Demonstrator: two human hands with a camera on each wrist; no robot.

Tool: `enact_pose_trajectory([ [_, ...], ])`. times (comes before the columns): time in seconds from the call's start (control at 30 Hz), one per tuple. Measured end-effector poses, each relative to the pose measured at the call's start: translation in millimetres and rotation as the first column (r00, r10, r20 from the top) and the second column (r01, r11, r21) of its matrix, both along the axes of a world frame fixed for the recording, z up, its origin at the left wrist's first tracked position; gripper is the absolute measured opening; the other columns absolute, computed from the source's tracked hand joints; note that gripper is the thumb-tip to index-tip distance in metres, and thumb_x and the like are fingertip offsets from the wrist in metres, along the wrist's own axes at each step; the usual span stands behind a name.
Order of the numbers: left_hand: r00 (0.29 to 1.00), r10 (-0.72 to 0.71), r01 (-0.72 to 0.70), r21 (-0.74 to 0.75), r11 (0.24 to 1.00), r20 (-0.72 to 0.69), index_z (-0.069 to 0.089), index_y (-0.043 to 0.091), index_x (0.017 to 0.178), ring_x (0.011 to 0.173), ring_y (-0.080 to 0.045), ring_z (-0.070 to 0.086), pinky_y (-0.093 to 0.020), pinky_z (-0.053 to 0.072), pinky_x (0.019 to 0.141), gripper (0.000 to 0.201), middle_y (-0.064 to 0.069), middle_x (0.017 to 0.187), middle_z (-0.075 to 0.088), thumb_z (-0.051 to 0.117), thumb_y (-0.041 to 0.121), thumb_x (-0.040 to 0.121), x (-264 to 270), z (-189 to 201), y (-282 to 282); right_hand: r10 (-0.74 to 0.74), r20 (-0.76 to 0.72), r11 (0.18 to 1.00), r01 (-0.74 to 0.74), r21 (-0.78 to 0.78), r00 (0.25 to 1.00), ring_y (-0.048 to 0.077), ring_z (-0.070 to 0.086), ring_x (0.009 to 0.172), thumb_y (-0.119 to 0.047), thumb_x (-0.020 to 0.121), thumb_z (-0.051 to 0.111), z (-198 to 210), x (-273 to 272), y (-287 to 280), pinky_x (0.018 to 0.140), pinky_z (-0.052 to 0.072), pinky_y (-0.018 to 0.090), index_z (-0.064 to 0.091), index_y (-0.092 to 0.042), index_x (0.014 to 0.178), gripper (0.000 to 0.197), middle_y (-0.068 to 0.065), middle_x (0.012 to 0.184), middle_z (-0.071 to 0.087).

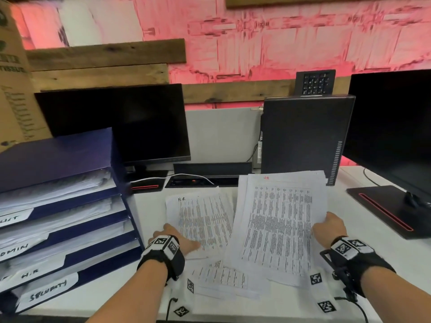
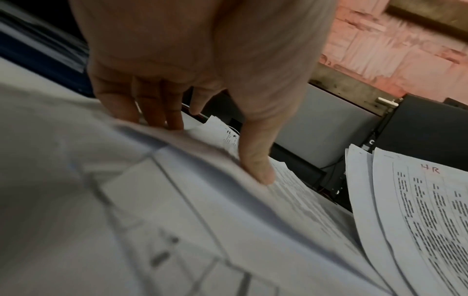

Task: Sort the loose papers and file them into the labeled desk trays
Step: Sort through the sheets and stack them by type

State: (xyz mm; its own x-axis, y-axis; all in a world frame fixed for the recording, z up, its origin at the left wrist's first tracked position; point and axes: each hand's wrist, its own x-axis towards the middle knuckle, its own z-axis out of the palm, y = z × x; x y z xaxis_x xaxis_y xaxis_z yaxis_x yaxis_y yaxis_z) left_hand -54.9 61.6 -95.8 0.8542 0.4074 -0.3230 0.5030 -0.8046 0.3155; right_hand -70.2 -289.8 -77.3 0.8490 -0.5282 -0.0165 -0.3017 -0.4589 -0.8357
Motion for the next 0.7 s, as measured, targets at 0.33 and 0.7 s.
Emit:
enact_pose_trajectory([
  [0.33,0.99,-0.139,0.138,-0.08,0.987,-0.013,0.047,0.003,0.128,0.112,-0.026,0.059,-0.029,0.05,0.085,0.064,-0.012,0.125,0.057,0.076,0.025,0.075,4,8,-4,0.207,-0.057,0.978,-0.206,0.014,0.977,0.024,0.053,0.087,0.006,0.087,0.046,-9,2,12,0.076,0.038,0.026,0.055,-0.004,0.096,0.017,0.009,0.093,0.058],
  [0.7,0.909,-0.145,0.342,-0.498,0.797,0.391,0.056,0.012,0.12,0.102,-0.019,0.062,-0.026,0.049,0.088,0.046,-0.004,0.115,0.064,0.069,-0.002,0.079,-2,16,-16,0.241,0.002,0.935,-0.232,0.268,0.971,0.024,0.055,0.082,0.008,0.088,0.046,-5,10,34,0.069,0.046,0.026,0.056,-0.004,0.087,0.016,0.007,0.086,0.059],
])
